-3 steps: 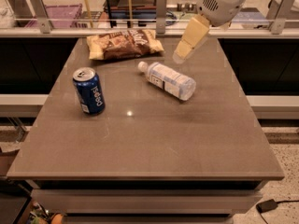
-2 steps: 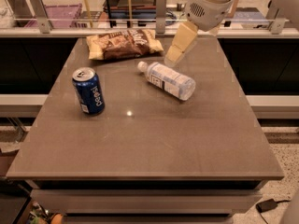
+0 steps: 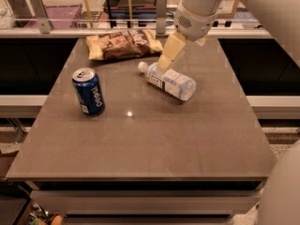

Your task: Pick blue plastic bottle

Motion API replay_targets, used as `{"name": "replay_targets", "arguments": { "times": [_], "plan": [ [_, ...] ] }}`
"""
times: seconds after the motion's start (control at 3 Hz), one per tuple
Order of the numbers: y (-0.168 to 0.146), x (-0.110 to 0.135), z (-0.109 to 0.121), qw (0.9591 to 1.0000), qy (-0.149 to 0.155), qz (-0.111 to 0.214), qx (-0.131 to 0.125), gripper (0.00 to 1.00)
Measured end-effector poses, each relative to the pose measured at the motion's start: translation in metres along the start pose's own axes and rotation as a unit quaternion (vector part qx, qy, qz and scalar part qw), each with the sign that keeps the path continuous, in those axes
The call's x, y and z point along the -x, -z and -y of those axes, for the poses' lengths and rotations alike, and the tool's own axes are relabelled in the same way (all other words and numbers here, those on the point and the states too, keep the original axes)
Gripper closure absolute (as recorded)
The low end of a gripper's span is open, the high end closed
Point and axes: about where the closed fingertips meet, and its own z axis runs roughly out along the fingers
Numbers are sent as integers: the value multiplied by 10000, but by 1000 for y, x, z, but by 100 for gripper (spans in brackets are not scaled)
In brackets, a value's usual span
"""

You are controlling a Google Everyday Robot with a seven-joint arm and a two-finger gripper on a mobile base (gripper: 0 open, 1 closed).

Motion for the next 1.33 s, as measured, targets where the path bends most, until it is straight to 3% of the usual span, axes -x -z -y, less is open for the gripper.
{"name": "replay_targets", "arguments": {
  "times": [0.67, 1.33],
  "plan": [
    [-41, 17, -10, 9986, 317, -192, 382, 0],
    [-72, 26, -18, 9967, 311, -642, 378, 0]
  ]
}}
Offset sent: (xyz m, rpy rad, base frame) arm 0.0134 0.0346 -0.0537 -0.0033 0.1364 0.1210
